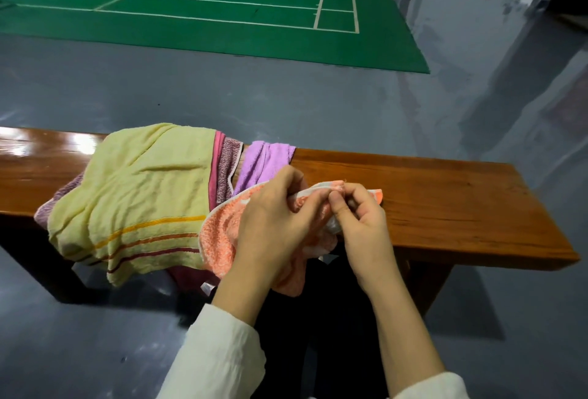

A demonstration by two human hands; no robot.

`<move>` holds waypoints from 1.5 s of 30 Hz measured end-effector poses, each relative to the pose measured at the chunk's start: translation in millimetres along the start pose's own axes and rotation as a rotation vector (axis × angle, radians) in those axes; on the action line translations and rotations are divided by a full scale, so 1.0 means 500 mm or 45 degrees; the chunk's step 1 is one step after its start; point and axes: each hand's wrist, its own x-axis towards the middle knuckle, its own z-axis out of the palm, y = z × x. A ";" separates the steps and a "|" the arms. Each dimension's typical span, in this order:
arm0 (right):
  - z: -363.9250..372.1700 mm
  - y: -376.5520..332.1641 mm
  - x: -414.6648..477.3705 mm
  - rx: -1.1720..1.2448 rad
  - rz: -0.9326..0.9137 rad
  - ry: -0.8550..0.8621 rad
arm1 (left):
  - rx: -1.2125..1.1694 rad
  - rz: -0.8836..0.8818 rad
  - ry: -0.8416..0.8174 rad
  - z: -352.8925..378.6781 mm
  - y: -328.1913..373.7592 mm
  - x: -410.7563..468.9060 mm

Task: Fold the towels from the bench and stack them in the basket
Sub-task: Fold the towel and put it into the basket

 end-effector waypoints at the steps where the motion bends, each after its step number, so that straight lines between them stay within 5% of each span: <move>1: -0.003 -0.005 0.003 -0.012 -0.014 -0.008 | -0.022 -0.005 0.012 0.001 0.006 0.006; 16: -0.003 -0.015 0.003 0.080 -0.095 -0.033 | -0.296 -0.007 0.149 0.026 0.033 -0.011; 36: 0.015 -0.013 -0.020 0.273 0.171 0.040 | -0.539 -0.126 0.160 0.056 0.018 -0.050; 45: -0.047 -0.002 0.024 0.056 0.166 0.539 | 0.235 0.169 -0.151 -0.055 -0.113 0.000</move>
